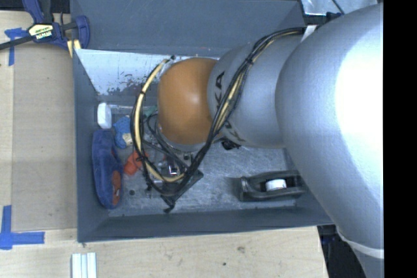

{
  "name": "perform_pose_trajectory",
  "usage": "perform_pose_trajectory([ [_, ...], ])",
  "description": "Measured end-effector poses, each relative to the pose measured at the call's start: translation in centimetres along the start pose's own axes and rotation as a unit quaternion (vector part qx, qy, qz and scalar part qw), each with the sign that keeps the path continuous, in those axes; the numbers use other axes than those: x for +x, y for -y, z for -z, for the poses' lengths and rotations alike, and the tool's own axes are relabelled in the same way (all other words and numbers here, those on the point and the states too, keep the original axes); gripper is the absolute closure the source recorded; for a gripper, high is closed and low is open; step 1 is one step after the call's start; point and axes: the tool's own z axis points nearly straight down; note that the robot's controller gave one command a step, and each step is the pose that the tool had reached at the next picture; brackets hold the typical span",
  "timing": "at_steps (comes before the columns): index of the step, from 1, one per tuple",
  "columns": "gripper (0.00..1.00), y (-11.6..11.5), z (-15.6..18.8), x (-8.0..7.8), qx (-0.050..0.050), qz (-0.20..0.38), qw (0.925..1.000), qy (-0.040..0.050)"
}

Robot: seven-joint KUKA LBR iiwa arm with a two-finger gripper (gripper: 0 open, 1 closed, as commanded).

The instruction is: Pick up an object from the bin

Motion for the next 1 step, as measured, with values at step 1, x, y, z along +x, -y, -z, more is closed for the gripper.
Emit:
perform_pose_trajectory([
  [1,0.0,2.24,-0.13,2.23,0.003,-0.098,0.9952,-0.0027],
])
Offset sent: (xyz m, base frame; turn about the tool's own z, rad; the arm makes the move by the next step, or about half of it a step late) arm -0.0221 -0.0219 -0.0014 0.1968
